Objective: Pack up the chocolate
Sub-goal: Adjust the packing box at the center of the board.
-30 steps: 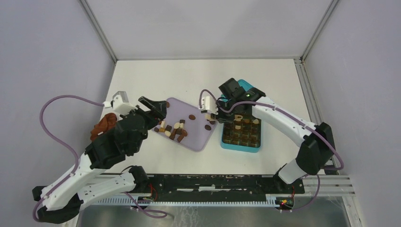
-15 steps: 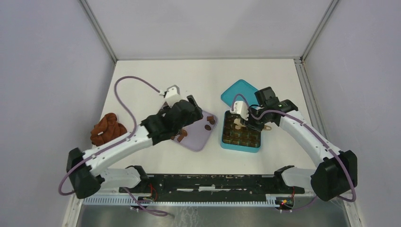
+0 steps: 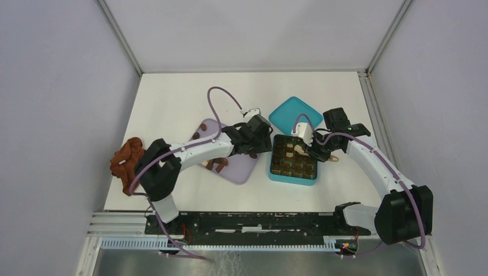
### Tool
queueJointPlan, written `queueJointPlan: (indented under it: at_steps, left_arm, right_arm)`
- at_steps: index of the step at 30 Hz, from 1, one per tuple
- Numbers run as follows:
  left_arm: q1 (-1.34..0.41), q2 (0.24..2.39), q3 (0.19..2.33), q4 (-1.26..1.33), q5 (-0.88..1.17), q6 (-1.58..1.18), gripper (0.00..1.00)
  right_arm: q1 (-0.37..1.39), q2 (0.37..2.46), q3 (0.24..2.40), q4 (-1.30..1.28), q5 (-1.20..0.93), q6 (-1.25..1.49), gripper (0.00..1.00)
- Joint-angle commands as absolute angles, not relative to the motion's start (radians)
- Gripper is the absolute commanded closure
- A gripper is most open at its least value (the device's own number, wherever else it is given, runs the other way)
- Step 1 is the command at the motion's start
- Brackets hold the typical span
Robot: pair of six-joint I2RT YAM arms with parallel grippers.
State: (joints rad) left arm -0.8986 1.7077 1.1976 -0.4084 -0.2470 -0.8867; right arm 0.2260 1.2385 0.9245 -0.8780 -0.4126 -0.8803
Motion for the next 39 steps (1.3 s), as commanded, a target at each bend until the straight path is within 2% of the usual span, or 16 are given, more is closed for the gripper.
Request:
queueJointPlan:
  at_steps: [1,4,12,18,28,34,39]
  left_arm:
    - [-0.897,1.794,1.272,-0.315,-0.143,-0.798,0.35]
    - [-0.891,1.838,1.296,-0.293,-0.118,-0.773,0.37]
    - [-0.876,1.919,1.353,-0.283,-0.080,-0.753,0.53]
    - [-0.879,1.935,1.378,-0.321,-0.105,-0.753,0.74]
    - [-0.915,1.894,1.395,-0.333,-0.230,-0.706,0.98]
    - [-0.958,1.841,1.375,-0.299,-0.357,-0.647,0.98]
    - [-1.000,1.764,1.279,-0.178,-0.450,-0.601,0.98]
  right_arm:
    - [0.208,1.209,0.922,-0.858,-0.463,-0.903,0.87]
    - [0.203,1.204,0.923,-0.862,-0.468,-0.909,0.87]
    - [0.196,1.203,0.923,-0.874,-0.479,-0.918,0.86]
    - [0.196,1.207,0.923,-0.877,-0.487,-0.922,0.86]
    - [0.195,1.221,0.948,-0.909,-0.519,-0.942,0.86]
    - [0.196,1.224,0.974,-0.933,-0.546,-0.948,0.86]
    - [0.196,1.226,0.968,-0.944,-0.548,-0.979,0.86]
